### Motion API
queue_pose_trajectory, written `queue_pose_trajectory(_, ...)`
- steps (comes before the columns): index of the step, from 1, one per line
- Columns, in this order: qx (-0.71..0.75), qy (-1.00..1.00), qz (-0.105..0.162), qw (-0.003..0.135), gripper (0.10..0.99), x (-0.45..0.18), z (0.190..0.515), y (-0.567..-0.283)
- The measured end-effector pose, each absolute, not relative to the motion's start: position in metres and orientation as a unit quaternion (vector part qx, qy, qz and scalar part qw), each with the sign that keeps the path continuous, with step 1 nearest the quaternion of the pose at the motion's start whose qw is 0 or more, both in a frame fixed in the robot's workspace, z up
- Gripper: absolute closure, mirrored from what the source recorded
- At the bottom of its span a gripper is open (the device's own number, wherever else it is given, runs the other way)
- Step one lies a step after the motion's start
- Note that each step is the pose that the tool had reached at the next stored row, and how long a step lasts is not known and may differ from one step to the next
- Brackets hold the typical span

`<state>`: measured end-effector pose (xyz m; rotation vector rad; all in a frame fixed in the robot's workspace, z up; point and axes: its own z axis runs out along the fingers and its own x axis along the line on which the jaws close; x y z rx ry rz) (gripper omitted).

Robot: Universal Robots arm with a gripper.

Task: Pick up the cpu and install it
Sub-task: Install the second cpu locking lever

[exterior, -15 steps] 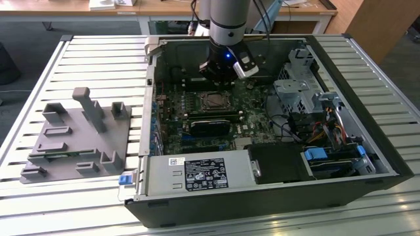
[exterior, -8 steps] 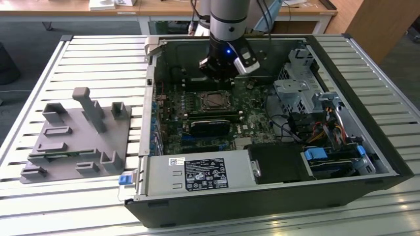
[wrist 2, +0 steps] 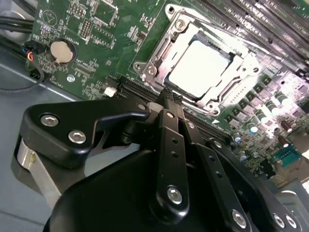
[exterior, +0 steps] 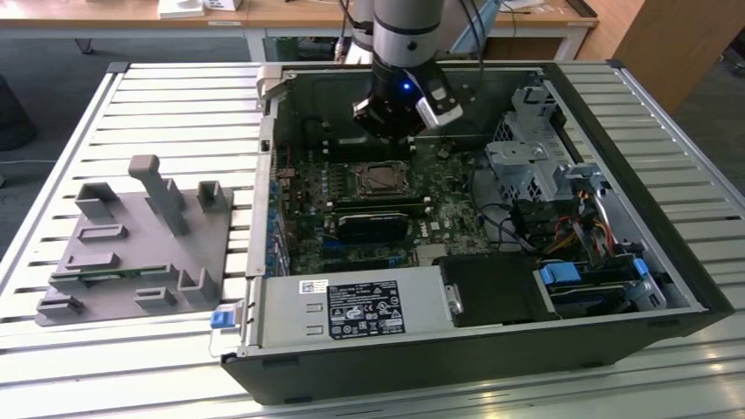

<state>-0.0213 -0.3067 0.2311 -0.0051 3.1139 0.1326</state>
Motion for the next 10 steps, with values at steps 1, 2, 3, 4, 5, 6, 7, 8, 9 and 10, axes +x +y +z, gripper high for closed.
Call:
queue_pose_trajectory(1,-0.002,0.999,0.043,0.012,0.980,-0.021,0.231,-0.308)
queue_pose_trajectory(2,-0.002,0.999,0.043,0.012,0.980,-0.021,0.231,-0.309)
queue_pose_trajectory(3,-0.002,0.999,0.042,0.012,0.980,-0.021,0.231,-0.311)
queue_pose_trajectory(4,-0.002,0.999,0.043,0.012,0.980,-0.021,0.231,-0.313)
queue_pose_trajectory(5,-0.002,0.999,0.043,0.012,0.980,-0.021,0.231,-0.315)
queue_pose_trajectory(6,-0.002,0.999,0.043,0.012,0.980,-0.021,0.231,-0.317)
queue_pose_trajectory(7,-0.002,0.999,0.042,0.012,0.980,-0.021,0.231,-0.320)
queue_pose_trajectory(8,-0.002,0.999,0.042,0.012,0.980,-0.021,0.231,-0.322)
queue_pose_trajectory(9,-0.002,0.999,0.043,0.012,0.980,-0.021,0.230,-0.324)
queue_pose_trajectory(10,-0.002,0.999,0.043,0.012,0.980,-0.021,0.230,-0.325)
